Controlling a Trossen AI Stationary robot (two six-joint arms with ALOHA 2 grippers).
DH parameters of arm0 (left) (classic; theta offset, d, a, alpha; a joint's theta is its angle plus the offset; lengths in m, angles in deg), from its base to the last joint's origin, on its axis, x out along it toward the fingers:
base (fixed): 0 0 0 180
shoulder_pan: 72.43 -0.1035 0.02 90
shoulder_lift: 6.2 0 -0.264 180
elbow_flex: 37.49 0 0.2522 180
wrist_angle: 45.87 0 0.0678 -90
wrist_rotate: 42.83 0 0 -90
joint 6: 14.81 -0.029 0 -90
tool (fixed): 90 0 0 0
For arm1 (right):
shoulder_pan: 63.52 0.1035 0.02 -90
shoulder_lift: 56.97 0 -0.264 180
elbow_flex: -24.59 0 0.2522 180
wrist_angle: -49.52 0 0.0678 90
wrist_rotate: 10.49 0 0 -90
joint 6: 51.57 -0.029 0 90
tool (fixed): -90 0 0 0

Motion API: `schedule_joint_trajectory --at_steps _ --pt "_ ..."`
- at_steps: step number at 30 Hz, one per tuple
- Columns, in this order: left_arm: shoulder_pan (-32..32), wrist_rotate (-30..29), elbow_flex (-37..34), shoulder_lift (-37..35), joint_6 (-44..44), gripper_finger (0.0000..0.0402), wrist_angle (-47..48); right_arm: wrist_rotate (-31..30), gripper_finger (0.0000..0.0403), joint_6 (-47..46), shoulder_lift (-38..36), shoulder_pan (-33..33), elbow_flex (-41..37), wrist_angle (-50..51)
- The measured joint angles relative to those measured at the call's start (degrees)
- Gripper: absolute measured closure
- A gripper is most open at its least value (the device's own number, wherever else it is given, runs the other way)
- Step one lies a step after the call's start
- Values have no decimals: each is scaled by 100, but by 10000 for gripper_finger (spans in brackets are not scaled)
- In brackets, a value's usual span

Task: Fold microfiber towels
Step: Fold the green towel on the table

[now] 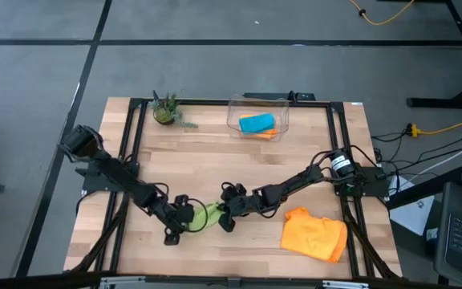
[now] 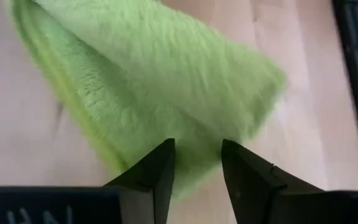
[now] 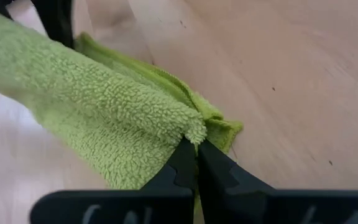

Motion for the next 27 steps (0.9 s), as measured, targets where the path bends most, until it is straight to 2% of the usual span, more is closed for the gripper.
schedule_joint_trajectory --at_steps 5,8,12,15,17,20,23,27 --pt "4 -107 0 -816 135 276 1311 17 399 2 0 -2 0 40" --pt "3 -195 8 -1270 194 276 1545 17 399 0 0 -2 0 43" --pt "3 -454 139 -1762 110 276 1321 23 399 0 0 -2 -2 43" --pt "17 -808 364 -1943 -344 276 889 25 399 0 0 -2 -4 41" --pt "31 -917 388 -1882 -791 276 136 27 399 2 0 -2 -7 38" --pt "-21 -920 397 -1406 -1238 276 -771 26 399 -2 0 -2 -7 34" --pt "-61 -914 386 -776 -1377 276 -1331 26 399 -2 0 -2 -9 26" --pt "-76 -861 386 -65 -1305 276 -1548 23 399 -2 4 -2 -11 8"
